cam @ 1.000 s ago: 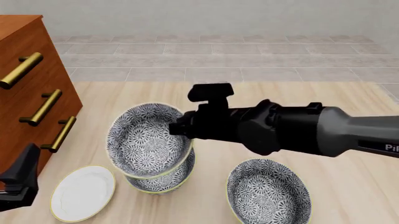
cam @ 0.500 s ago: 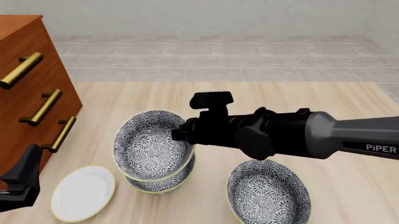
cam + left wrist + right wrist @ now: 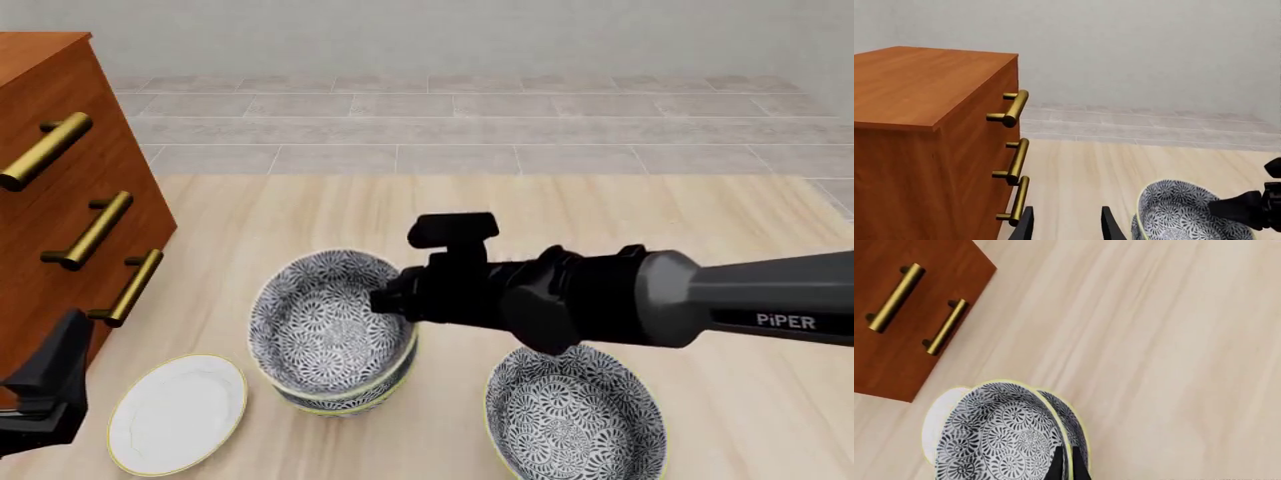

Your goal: Stack the bowl at the front on the bowl in the middle.

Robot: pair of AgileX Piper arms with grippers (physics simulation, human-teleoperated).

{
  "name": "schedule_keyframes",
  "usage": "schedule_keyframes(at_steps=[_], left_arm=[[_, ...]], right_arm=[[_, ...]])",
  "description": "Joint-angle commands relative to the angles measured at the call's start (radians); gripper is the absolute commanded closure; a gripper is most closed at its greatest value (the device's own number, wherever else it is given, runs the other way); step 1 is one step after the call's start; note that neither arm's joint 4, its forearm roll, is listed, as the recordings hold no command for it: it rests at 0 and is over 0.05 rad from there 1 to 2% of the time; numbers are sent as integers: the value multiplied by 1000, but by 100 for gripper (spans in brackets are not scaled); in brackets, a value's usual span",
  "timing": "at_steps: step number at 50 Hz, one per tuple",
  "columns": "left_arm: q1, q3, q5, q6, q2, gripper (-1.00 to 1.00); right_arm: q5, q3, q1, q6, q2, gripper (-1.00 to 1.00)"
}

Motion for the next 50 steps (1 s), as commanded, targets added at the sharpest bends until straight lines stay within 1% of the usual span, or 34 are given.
schedule_keyframes(at_steps=[1,18,33,34,50], left_arm=[[-1,1,-6,-1,6,-100],[-3,0,-66,-2,69,-100],[-5,-2,-53,-2,58,-100],[-5,-1,-55,-2,60,-100],[-7,-4,-41,-4,49,-100]], right_arm=[[-20,9,-2,9,11,100],[-32,19,0,15,22,100],[-36,24,6,18,22,100],[-35,29,6,16,15,-100],[-38,26,16,18,20,-100]])
